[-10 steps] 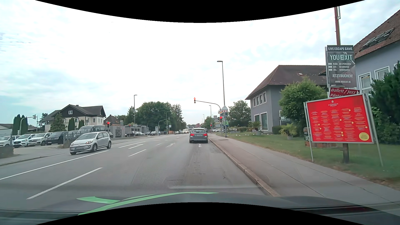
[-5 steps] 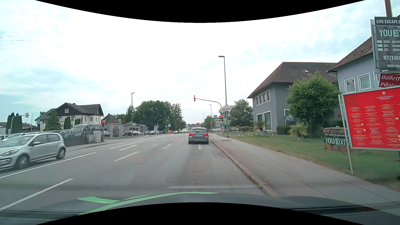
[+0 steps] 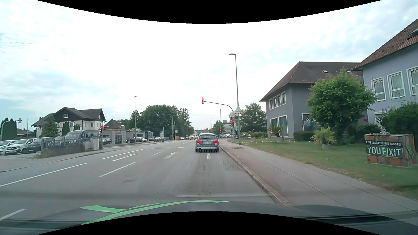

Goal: Follow the waypoints while adhering to traffic rules and regulations

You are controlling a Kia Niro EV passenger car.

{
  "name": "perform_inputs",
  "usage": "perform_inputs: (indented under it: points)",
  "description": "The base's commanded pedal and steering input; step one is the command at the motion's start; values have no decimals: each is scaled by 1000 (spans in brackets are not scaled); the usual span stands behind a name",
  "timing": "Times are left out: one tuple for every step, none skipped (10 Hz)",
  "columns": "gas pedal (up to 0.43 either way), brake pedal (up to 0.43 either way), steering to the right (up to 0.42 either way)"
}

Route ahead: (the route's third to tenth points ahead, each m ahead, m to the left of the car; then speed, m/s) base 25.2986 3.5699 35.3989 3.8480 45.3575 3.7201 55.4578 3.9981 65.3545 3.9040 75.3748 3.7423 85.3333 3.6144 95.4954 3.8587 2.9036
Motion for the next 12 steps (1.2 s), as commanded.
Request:
perform_inputs:
  points:
    - [0,0,0]
    - [0,0,-2]
    - [0,0,-3]
    - [0,0,-4]
    - [0,0,-4]
    - [0,0,-4]
    - [0,6,-4]
    - [0,18,-4]
    - [0,30,-4]
    - [0,37,-4]
    - [0,43,-4]
    - [0,49,-4]
